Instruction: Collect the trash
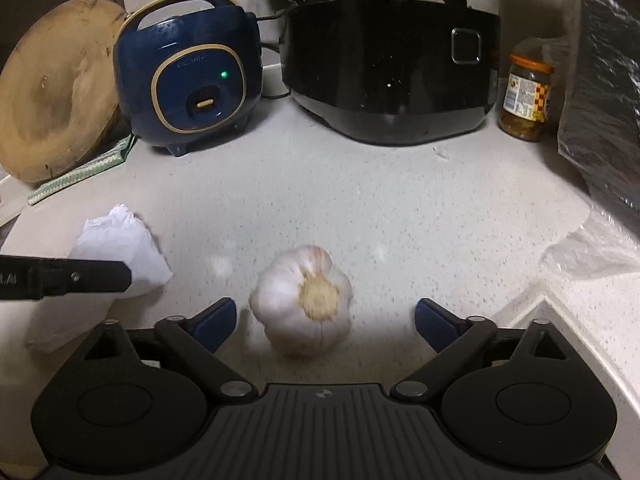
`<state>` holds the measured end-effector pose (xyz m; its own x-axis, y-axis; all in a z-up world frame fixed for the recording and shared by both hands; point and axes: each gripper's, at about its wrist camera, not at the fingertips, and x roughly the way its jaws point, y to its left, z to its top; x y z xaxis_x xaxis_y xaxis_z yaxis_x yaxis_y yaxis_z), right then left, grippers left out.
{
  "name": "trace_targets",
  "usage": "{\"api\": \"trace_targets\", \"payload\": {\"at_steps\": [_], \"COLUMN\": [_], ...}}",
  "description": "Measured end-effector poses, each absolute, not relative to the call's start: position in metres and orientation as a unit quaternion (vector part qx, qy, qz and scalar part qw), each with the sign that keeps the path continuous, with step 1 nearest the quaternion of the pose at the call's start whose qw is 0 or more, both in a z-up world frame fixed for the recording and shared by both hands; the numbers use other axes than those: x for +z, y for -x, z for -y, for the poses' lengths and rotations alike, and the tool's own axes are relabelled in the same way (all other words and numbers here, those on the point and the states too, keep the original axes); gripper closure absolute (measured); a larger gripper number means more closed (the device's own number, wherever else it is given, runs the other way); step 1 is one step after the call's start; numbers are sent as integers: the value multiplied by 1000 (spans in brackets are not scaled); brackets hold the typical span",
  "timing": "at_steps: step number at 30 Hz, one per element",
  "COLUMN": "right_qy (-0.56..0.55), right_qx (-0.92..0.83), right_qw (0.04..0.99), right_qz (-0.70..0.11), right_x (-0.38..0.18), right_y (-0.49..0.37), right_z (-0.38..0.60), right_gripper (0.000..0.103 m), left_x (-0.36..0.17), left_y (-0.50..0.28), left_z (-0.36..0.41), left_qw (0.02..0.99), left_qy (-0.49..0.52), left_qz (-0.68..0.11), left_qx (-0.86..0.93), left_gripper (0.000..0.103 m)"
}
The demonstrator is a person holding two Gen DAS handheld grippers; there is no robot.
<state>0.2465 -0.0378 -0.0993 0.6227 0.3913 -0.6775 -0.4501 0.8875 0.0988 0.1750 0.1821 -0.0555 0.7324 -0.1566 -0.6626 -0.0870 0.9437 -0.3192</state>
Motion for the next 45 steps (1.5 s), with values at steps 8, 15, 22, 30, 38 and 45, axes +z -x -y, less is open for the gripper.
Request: {"api": "trace_targets", "payload": {"at_steps": [8,15,22,30,38,45], "right_qy": [72,86,90,93,76,68], "right_qx": [236,258,276,269,252,233], "right_qw": [909,905,895,902,905,912], "right_qz": [-335,-328,-338,-324,-333,-331], "right_x": [-86,-80,-83,-78,-81,-80], "right_y": [-237,-227,-218,-207,-202,-196], "right_z": [22,15,9,16,30,41], "right_gripper": [14,14,14,14,14,14], "left_x": [-56,-69,-70,-53,-66,-66], "left_y": [-174,-173,-189,-184,-184,-182], "left_z": [-221,-258,-185,-178,-153,-161], "left_qw": [904,885,908,903,890,893], "left_qy": [189,253,25,42,-26,-37], "left_qz": [-362,-362,-417,-427,-454,-447], "left_qx": [126,145,34,-19,-37,-22], "left_gripper": [88,87,76,76,75,72]}}
